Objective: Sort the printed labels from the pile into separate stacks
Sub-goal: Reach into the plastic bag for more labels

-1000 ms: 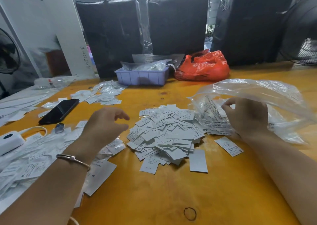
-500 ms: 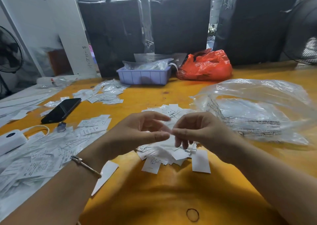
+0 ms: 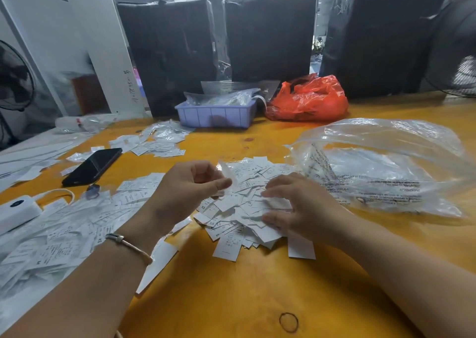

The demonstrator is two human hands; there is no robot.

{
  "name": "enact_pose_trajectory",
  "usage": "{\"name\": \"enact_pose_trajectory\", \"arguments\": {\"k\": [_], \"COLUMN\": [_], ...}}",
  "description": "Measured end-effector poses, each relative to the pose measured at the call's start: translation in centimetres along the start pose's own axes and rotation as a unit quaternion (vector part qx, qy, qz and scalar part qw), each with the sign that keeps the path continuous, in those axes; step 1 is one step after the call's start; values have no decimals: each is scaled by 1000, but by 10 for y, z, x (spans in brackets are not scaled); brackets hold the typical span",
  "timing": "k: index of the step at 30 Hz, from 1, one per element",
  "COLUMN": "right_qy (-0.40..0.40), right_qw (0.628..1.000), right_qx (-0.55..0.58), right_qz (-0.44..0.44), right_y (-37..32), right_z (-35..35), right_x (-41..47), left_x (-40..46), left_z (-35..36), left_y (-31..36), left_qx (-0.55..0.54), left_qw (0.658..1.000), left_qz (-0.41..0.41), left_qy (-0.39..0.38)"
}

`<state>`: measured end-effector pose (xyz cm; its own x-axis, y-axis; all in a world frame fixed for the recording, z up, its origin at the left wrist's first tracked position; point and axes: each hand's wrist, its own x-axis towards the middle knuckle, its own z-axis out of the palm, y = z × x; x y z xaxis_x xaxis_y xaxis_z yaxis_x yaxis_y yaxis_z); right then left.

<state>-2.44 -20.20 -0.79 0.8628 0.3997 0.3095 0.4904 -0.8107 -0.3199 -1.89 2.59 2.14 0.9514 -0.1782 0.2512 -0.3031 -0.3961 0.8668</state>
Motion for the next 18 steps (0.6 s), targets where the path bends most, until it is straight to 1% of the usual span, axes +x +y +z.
{"name": "enact_pose_trajectory", "arguments": {"k": [5,7,9,11,14,18], "right_qy": [-19,-21,-10,-17,-23,-10], "right_qw": [1000,999,999,999,999,1000], "right_qx": [-5,18,26,15,12,-8], "right_qz": [21,25,35,36,26,8], "right_y": [3,4,9,13,16,17], "right_z": [-5,-8,-11,-13,-13,-12], "right_x": [-2,-2,-1,-1,0,0], "left_x": [-1,-1,-1,0,0,0], "left_z": [1,1,0,0,-2,-5], "left_y": [1,2,2,2,4,5], "left_qx": [13,10,8,4,-22,-112], "left_qw": [1000,999,999,999,998,989], "left_qz": [-12,-26,-34,-39,-58,-96], "left_qy": [-23,-26,-25,-15,-3,-28]}}
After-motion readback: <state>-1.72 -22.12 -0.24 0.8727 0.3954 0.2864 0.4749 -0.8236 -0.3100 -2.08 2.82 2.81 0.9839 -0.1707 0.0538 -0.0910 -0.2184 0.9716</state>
